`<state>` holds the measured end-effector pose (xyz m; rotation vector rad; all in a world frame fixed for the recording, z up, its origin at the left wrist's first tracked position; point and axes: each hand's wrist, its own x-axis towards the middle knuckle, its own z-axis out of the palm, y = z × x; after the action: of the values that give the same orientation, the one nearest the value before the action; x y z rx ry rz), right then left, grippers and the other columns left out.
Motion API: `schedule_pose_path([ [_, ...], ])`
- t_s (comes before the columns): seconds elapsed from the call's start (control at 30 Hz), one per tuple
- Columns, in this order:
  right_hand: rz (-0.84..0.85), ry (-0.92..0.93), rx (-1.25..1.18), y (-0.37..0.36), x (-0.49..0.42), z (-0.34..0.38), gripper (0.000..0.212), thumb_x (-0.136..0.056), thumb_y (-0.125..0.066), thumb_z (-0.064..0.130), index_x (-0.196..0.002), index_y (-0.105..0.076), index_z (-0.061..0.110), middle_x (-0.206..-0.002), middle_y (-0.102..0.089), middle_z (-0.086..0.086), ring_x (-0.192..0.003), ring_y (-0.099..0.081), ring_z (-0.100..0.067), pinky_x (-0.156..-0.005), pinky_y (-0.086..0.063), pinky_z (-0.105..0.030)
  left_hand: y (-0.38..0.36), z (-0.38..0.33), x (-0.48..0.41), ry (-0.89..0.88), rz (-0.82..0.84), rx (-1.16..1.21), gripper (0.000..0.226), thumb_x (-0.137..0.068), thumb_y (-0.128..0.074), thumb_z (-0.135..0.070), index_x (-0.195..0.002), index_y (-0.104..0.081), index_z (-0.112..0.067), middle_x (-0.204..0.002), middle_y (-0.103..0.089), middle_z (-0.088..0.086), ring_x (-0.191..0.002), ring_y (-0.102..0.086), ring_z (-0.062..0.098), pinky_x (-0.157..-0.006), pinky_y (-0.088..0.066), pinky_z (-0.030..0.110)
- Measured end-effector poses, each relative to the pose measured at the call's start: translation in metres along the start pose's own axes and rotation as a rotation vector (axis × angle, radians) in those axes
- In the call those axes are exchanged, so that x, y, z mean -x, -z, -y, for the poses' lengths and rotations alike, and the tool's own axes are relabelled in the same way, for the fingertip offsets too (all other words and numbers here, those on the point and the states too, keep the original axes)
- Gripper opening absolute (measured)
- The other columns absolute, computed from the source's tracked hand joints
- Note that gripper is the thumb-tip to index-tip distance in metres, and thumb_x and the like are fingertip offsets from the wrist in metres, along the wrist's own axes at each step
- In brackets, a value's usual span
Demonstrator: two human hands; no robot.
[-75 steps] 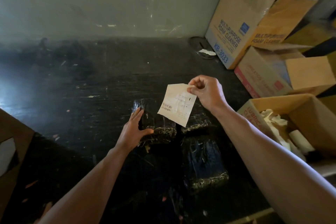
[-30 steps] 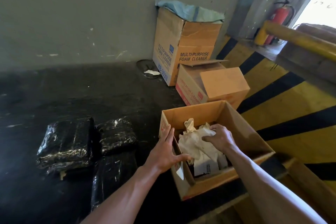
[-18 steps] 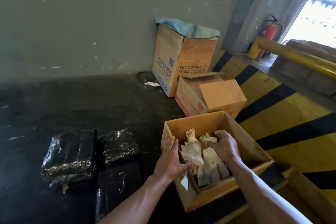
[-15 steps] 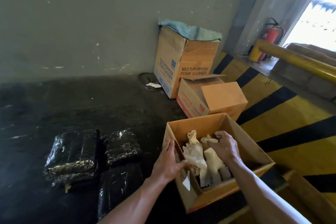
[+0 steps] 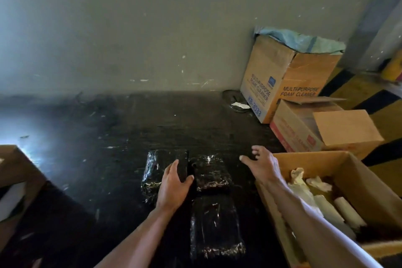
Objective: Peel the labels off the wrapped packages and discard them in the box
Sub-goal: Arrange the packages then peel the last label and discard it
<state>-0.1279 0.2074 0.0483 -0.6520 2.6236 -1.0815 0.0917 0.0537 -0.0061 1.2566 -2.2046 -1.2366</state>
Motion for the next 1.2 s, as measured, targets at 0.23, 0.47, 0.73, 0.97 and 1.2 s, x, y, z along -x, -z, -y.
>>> schedule_pose_path([
  [0.23, 0.149, 0.032, -0.032, -0.099, 0.017, 0.053, 0.074, -0.080, -0.076, 0.050, -0.142, -0.051, 0.016, -0.133, -0.061, -0.001, -0.119, -0.058, -0.019, -0.096, -0.050, -0.034, 0.073, 0.056, -0.021, 0.092, -0.087, 0.033, 0.076, -0.091, -0.068, -0.039, -0.154, -0.031, -0.019, -0.154, -0.036, 0.004, -0.137, -0.042, 0.022, -0.107, -0.037, 0.033],
  [0.47, 0.276, -0.032, -0.018, -0.172, 0.027, 0.070, 0.079, -0.081, -0.075, 0.050, -0.146, -0.045, 0.017, -0.139, -0.058, -0.004, -0.123, -0.058, -0.022, -0.097, -0.047, -0.035, 0.095, 0.100, -0.046, 0.191, -0.001, 0.107, 0.085, -0.090, -0.065, -0.051, -0.158, -0.021, -0.023, -0.160, -0.030, 0.004, -0.143, -0.035, 0.023, -0.113, -0.034, 0.041],
  [0.73, 0.367, -0.086, 0.053, -0.211, 0.031, 0.052, 0.088, -0.082, -0.074, 0.054, -0.153, -0.038, 0.017, -0.152, -0.046, -0.009, -0.139, -0.044, -0.027, -0.112, -0.037, -0.040, 0.070, 0.115, -0.070, 0.227, 0.177, 0.139, 0.082, -0.086, -0.069, -0.051, -0.154, -0.029, -0.030, -0.143, -0.055, -0.005, -0.123, -0.057, 0.015, -0.101, -0.046, 0.032],
  [0.97, 0.414, -0.110, -0.063, -0.216, 0.018, 0.044, 0.094, -0.077, -0.081, 0.048, -0.154, -0.036, 0.017, -0.154, -0.045, -0.004, -0.142, -0.042, -0.020, -0.111, -0.033, -0.031, 0.067, 0.124, -0.093, 0.190, 0.172, 0.116, 0.090, -0.081, -0.078, -0.043, -0.155, -0.028, -0.029, -0.145, -0.053, -0.005, -0.129, -0.053, 0.016, -0.101, -0.043, 0.032],
  [1.2, 0.421, -0.057, -0.107, -0.208, 0.046, 0.034, 0.089, -0.078, -0.083, 0.037, -0.152, -0.039, 0.011, -0.152, -0.048, -0.002, -0.141, -0.041, -0.017, -0.115, -0.032, -0.032, 0.067, 0.139, -0.064, 0.189, 0.136, 0.126, 0.090, -0.072, -0.084, -0.045, -0.148, -0.039, -0.029, -0.136, -0.058, -0.007, -0.120, -0.058, 0.013, -0.101, -0.049, 0.038],
])
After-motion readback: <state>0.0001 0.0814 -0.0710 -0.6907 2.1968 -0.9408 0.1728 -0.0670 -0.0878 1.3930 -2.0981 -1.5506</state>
